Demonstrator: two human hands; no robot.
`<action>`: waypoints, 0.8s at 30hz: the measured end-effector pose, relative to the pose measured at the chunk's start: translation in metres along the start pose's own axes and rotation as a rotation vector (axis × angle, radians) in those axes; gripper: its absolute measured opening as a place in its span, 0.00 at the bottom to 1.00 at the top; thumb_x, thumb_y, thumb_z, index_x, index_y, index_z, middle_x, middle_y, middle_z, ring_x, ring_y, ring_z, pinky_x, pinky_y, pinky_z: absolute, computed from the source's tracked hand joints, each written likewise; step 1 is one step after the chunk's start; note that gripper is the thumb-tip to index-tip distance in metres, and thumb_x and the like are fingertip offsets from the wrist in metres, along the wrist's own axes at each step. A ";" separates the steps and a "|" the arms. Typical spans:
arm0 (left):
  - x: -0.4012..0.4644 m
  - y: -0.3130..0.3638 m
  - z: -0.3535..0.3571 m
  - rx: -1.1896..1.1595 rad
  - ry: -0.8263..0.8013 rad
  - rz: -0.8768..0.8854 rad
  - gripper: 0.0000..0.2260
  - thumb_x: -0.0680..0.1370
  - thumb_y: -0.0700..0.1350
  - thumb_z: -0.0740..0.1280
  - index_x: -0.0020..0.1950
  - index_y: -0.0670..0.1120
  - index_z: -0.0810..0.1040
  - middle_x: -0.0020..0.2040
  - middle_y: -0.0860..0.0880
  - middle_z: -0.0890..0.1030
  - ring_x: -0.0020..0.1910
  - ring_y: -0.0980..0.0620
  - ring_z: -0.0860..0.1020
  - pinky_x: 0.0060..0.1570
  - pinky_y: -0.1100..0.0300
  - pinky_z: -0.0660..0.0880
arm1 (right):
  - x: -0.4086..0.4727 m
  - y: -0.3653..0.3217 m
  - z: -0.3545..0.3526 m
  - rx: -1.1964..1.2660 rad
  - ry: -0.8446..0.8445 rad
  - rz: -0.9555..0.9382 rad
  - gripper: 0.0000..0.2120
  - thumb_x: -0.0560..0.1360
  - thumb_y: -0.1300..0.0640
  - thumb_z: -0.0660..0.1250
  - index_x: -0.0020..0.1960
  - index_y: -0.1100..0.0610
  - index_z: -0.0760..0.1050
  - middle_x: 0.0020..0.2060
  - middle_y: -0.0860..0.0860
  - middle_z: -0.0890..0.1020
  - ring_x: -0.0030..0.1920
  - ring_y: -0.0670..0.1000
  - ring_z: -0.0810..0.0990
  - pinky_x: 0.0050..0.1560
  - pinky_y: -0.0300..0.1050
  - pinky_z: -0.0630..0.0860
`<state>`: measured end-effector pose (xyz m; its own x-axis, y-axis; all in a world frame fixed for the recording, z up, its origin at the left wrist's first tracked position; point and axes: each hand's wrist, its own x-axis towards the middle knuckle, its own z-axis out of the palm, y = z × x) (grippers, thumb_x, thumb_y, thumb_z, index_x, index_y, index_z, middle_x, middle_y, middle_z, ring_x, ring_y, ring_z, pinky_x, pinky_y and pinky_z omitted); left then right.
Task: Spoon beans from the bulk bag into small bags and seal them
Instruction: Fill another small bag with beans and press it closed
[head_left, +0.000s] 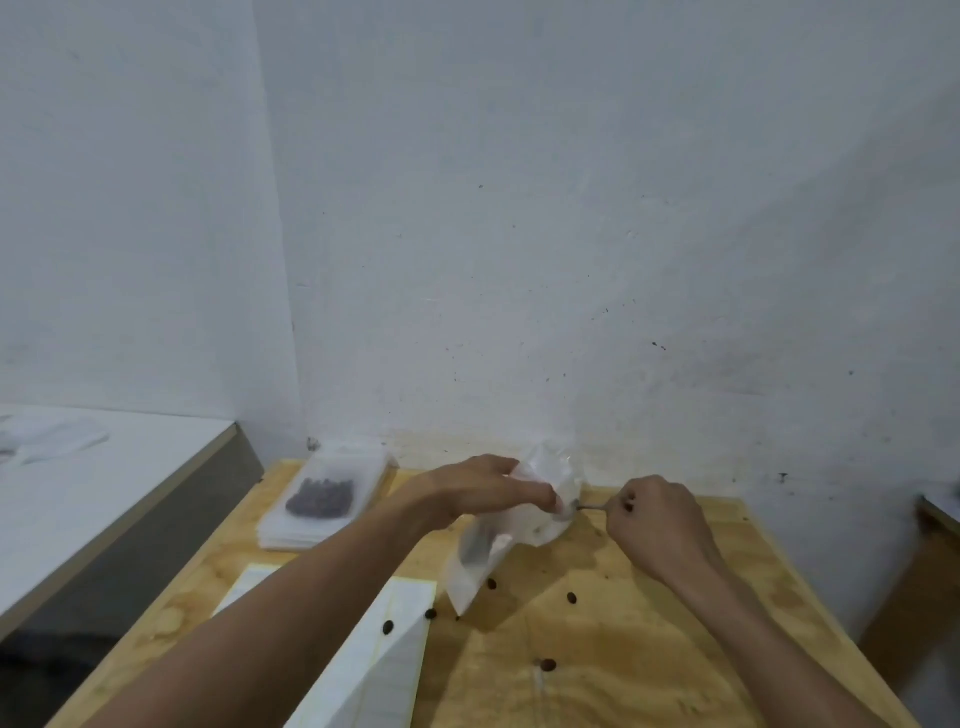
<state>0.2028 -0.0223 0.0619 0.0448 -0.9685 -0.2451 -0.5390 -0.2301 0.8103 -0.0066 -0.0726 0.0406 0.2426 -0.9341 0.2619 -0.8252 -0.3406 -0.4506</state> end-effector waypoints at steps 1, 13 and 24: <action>0.004 -0.001 0.004 0.038 0.022 -0.042 0.26 0.64 0.63 0.75 0.58 0.53 0.81 0.57 0.52 0.83 0.57 0.50 0.80 0.61 0.51 0.78 | -0.002 -0.002 0.003 -0.019 -0.031 -0.001 0.18 0.75 0.60 0.63 0.27 0.59 0.66 0.21 0.51 0.69 0.24 0.52 0.66 0.28 0.43 0.62; 0.021 0.009 -0.011 -0.230 0.093 0.022 0.28 0.62 0.59 0.77 0.53 0.40 0.85 0.53 0.42 0.86 0.56 0.42 0.84 0.64 0.46 0.77 | 0.002 -0.025 -0.011 0.286 -0.292 0.328 0.05 0.72 0.63 0.63 0.41 0.63 0.77 0.24 0.52 0.72 0.22 0.50 0.66 0.24 0.36 0.59; 0.015 -0.007 -0.017 -0.200 0.096 0.019 0.30 0.62 0.62 0.76 0.56 0.42 0.84 0.59 0.44 0.83 0.60 0.44 0.80 0.68 0.48 0.73 | -0.023 -0.012 0.010 0.573 -0.277 0.460 0.08 0.76 0.65 0.65 0.47 0.67 0.83 0.25 0.50 0.71 0.23 0.48 0.64 0.21 0.35 0.58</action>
<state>0.2213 -0.0369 0.0619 0.1214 -0.9752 -0.1849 -0.3637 -0.2170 0.9059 0.0026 -0.0478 0.0318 0.1204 -0.9617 -0.2464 -0.4996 0.1558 -0.8521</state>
